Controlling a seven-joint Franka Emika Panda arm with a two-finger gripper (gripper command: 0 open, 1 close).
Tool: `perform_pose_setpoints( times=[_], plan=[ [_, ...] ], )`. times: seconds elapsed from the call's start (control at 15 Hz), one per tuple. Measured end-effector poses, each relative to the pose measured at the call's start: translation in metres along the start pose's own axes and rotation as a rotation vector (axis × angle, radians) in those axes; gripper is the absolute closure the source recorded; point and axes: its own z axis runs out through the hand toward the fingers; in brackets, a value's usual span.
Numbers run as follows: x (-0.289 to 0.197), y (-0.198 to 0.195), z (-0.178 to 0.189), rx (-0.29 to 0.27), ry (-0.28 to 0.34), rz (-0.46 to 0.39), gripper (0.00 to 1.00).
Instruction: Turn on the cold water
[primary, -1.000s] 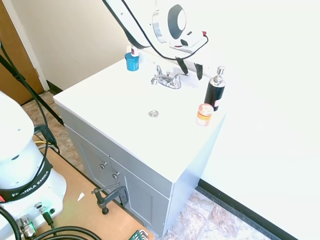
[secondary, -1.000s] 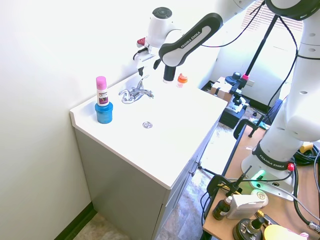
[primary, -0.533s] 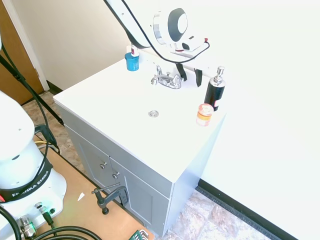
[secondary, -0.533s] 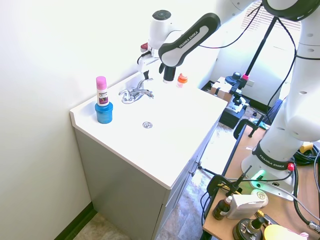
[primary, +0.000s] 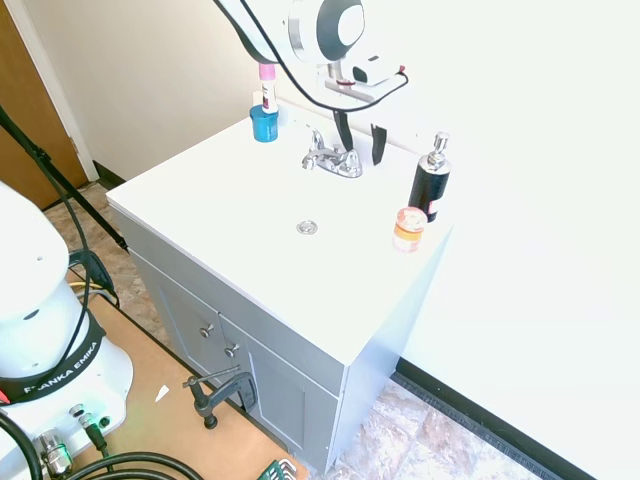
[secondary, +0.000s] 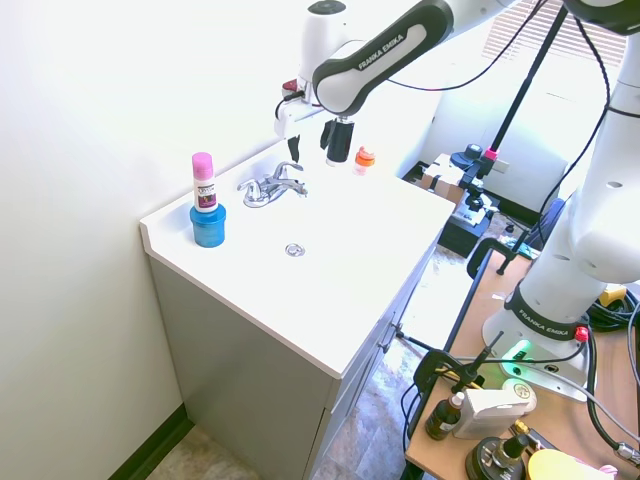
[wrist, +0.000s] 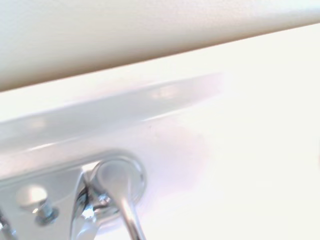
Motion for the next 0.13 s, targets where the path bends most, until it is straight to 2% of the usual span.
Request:
perform_pose_setpoints(
  times=[0.13],
  plan=[
    [-0.015,0.014,-0.029,0.021,-0.047,-0.002,0.0]
  ],
)
